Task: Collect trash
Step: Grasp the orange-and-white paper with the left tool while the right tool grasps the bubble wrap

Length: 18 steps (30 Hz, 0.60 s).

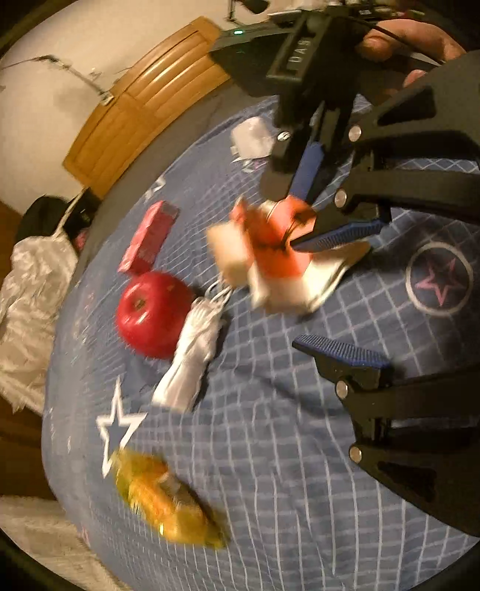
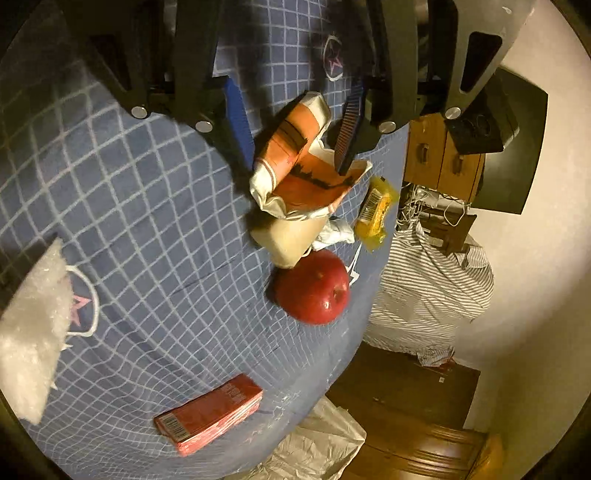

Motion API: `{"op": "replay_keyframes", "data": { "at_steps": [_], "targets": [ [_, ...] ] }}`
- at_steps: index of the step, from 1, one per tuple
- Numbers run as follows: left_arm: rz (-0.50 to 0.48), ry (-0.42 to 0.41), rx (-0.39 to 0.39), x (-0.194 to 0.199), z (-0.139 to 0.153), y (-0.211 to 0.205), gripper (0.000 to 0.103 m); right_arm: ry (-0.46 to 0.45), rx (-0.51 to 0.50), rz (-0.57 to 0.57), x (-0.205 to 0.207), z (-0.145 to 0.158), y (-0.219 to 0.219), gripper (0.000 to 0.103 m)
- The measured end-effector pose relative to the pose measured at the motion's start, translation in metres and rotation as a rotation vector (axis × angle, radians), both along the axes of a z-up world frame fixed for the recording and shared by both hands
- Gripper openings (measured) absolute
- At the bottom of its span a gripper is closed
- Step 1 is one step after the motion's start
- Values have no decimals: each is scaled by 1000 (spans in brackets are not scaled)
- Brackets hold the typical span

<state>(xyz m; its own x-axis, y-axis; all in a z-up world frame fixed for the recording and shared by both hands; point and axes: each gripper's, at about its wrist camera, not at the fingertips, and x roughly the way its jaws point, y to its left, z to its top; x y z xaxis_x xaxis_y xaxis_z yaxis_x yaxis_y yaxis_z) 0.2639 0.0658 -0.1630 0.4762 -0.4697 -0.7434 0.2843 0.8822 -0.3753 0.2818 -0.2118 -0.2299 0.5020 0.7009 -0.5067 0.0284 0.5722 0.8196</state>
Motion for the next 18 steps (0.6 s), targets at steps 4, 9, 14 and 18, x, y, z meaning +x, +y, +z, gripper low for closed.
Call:
{"op": "replay_keyframes", "data": {
  "at_steps": [4,9,14,18],
  "targets": [
    [-35,1,8,1,-2,-10,56,-21,-49,30,4,4,11,46],
    [-33,-55,31,-17,11,-2,56,-131,-145,67,4,37,-9,53],
    [-107,-225,202,-32,44,-5,59,-324,-434,221,-22,76,-54,69],
    [-261,-307,314,-29,62,-34,79,-450,-827,421,-29,91,-73,75]
  ]
}}
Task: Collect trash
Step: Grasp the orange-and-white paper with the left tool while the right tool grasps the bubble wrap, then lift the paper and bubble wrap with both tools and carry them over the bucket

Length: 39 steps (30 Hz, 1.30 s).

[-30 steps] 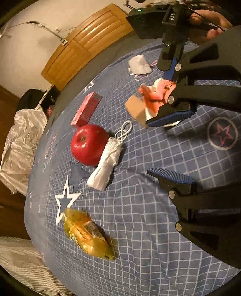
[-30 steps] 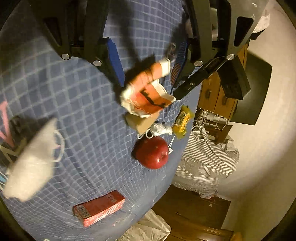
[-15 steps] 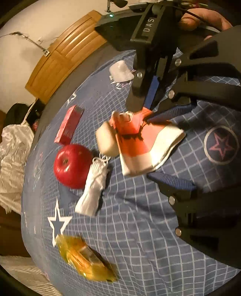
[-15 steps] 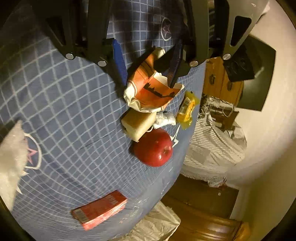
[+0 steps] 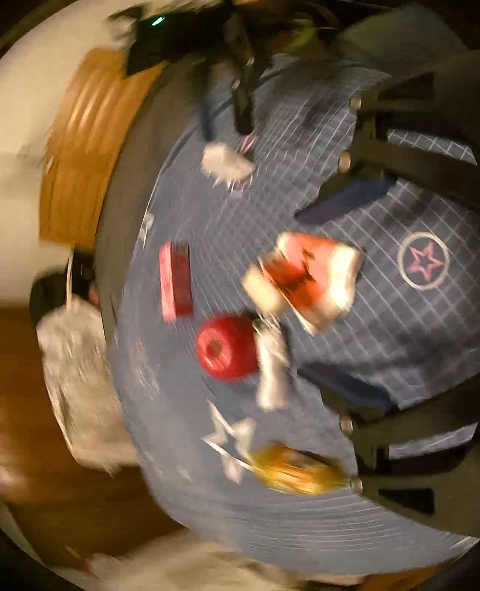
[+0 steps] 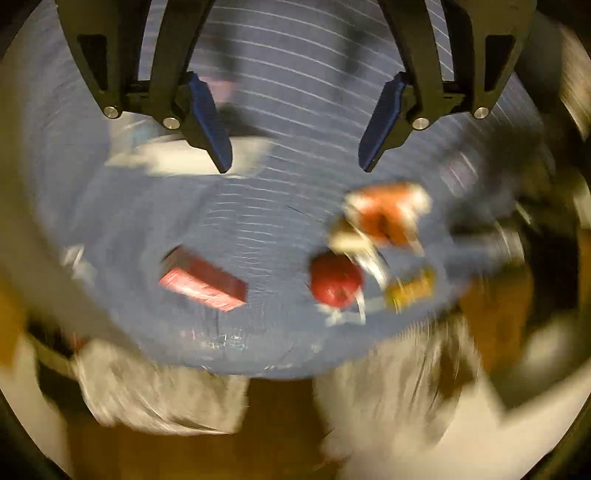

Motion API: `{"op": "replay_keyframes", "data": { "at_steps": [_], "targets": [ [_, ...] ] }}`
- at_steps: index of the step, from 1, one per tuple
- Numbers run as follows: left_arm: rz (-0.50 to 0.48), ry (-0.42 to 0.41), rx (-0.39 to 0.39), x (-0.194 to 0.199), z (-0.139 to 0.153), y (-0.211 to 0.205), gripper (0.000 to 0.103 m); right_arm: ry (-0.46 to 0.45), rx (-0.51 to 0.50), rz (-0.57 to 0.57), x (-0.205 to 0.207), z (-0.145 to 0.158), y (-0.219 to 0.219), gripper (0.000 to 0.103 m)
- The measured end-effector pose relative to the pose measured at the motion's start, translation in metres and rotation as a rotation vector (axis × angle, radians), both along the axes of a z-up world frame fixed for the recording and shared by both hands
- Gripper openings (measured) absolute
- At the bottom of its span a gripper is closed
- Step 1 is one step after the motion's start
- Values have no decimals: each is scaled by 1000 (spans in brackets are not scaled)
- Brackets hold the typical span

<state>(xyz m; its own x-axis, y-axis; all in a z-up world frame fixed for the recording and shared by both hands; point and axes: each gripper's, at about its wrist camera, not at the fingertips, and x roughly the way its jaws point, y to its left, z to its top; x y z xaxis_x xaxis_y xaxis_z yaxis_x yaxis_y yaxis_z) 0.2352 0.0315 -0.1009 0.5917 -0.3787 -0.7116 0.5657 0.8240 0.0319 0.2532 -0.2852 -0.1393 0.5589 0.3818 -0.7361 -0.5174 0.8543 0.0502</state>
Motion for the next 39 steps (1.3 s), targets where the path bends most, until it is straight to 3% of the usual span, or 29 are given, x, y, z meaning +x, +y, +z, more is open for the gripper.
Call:
{"op": "replay_keyframes", "data": {
  "at_steps": [2,4,8,11,13,15,16,20,22,23,26,30,39],
  "targets": [
    [-107,37,109,9,-10,-25,79,-33,-181,125,-1,0,-4,76],
    [-142,40,214,17,-23,-39,79,-53,-340,227,2,-6,-10,77],
    [-139,62,283,31,-39,-52,79,-56,-468,338,15,-22,-13,77],
    [-127,43,380,36,-54,-61,82,-68,-550,399,24,-31,-6,77],
    [-132,76,369,41,-59,-59,81,-66,-585,438,33,-33,-3,77],
    [-138,135,297,48,-58,-53,61,-60,-603,473,44,-40,9,77],
    [-144,168,249,50,-56,-49,60,-59,-610,484,49,-43,15,77],
    [-132,161,209,46,-57,-45,56,-8,-622,535,59,-51,27,76],
    [-122,153,191,42,-57,-43,54,19,-642,536,62,-58,29,60],
    [-114,148,176,41,-57,-42,51,36,-636,519,64,-60,28,40],
    [-56,122,132,29,-53,-31,45,21,-574,463,61,-58,24,34],
    [38,76,81,10,-52,-19,43,-34,-469,340,44,-54,17,32],
    [280,-72,-78,-27,-7,-3,43,-180,-36,-150,-4,-9,-6,32]
  ]
}}
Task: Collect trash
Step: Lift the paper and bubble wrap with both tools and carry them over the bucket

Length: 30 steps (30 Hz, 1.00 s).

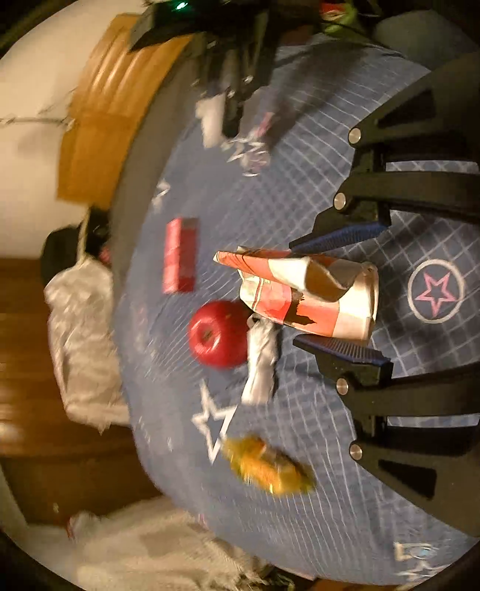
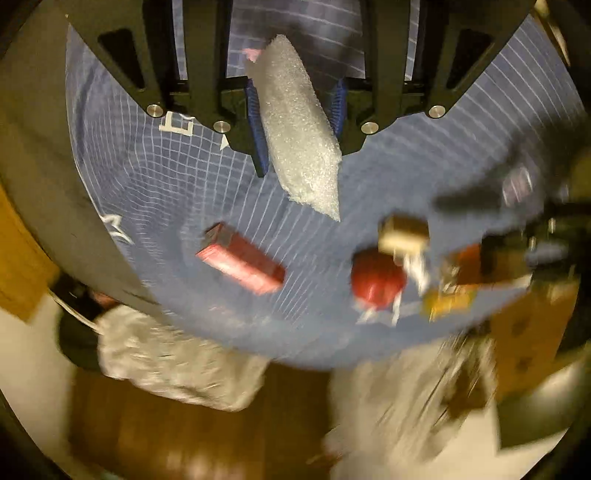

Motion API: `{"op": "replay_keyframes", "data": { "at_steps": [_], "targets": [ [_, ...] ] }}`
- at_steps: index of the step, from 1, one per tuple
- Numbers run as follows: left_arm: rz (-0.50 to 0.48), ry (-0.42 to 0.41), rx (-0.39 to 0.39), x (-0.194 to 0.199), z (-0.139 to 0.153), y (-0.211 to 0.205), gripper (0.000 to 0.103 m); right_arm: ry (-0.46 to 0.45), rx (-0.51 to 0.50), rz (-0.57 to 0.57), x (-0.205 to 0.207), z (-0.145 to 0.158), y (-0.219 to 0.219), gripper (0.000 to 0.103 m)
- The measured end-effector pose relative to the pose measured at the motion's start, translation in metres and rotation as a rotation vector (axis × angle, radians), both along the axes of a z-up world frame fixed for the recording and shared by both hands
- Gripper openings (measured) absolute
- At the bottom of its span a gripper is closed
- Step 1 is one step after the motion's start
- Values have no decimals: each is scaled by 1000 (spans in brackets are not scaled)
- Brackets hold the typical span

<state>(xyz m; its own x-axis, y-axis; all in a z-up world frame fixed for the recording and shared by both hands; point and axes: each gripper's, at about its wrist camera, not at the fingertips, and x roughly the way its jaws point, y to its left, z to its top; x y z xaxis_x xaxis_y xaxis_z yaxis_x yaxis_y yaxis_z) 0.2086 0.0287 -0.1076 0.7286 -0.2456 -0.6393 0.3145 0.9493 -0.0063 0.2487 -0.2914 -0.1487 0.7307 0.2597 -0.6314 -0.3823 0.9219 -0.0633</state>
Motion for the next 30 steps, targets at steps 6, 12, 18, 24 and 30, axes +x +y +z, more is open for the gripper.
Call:
{"op": "replay_keyframes", "data": {
  "at_steps": [6,12,18,24,30],
  "targets": [
    [151,-104,-51,-31,33,9,44,-143,170,-118,-37,46,14,32],
    [262,-206,-61,-66,59,7,44,-231,243,-168,-66,81,40,32],
    [331,-270,-77,-82,83,11,44,-287,241,-175,-91,106,67,32],
    [357,-299,-75,-89,97,16,44,-320,229,-170,-113,124,83,32],
    [368,-309,-81,-91,106,23,44,-324,218,-153,-121,134,90,32]
  ]
}}
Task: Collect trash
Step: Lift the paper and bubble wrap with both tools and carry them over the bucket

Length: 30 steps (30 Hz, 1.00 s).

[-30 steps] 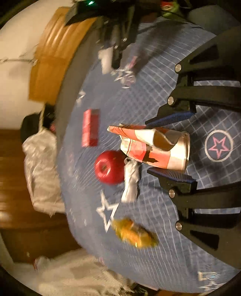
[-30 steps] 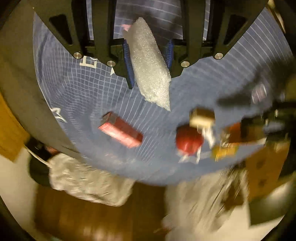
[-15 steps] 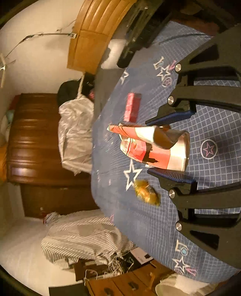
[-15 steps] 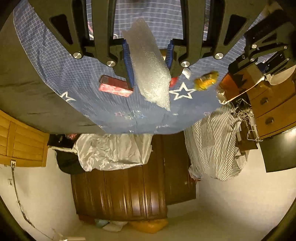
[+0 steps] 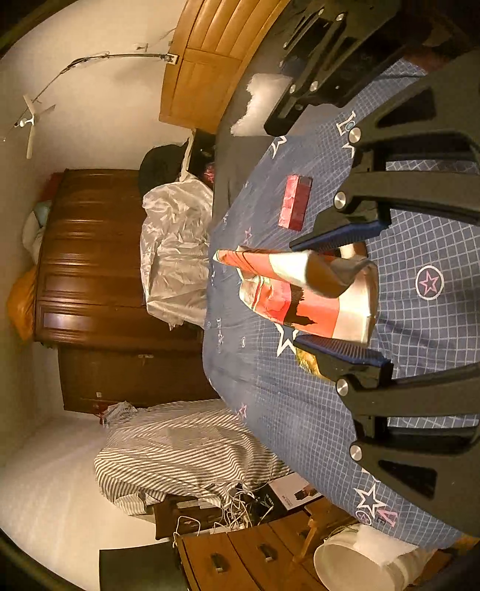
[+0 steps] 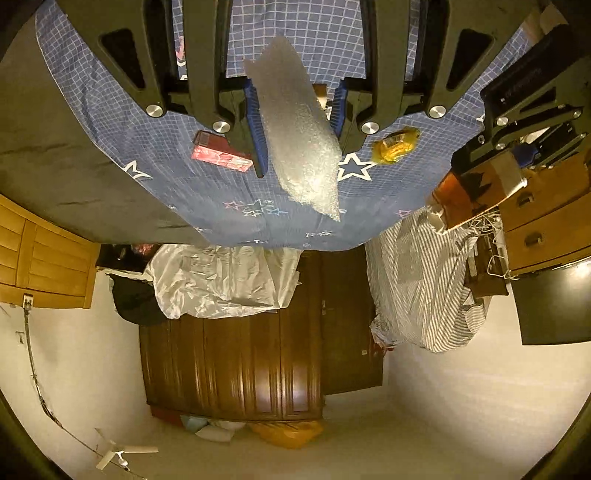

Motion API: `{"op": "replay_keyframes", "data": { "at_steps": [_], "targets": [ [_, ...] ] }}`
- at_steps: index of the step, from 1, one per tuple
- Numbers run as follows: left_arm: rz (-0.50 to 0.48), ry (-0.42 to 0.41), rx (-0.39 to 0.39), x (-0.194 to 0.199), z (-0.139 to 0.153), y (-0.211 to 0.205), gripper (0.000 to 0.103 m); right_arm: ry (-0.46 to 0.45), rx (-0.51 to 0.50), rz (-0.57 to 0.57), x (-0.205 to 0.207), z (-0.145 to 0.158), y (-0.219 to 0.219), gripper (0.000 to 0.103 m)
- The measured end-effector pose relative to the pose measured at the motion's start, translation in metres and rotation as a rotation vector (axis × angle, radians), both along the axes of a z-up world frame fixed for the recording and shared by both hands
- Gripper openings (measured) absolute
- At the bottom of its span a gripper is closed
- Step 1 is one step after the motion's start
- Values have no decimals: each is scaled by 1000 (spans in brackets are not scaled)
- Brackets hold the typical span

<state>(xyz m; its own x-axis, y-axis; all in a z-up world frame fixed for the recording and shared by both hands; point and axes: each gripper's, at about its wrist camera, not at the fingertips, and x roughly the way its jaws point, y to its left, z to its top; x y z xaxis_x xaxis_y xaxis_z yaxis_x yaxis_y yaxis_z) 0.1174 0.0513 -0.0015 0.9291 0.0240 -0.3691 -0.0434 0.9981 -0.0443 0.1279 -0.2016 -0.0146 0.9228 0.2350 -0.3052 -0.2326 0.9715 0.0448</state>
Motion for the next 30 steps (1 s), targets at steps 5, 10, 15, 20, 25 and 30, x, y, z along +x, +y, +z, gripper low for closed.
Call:
{"op": "replay_keyframes", "data": {
  "at_steps": [5,10,15,20,25,30],
  "targets": [
    [34,-12,3,-4,9,20,44,-9,-11,47,4,12,14,32],
    [100,-14,2,-8,17,55,44,-16,-10,123,13,32,49,32],
    [181,-14,1,-16,26,95,44,-24,-21,203,21,51,99,32],
    [272,-14,-2,-29,35,141,44,-31,-36,295,18,70,167,32],
    [344,-6,2,-43,41,177,44,-30,-40,372,12,83,230,32],
    [416,-7,5,-61,50,217,44,-24,-43,450,4,94,296,32]
  ]
}}
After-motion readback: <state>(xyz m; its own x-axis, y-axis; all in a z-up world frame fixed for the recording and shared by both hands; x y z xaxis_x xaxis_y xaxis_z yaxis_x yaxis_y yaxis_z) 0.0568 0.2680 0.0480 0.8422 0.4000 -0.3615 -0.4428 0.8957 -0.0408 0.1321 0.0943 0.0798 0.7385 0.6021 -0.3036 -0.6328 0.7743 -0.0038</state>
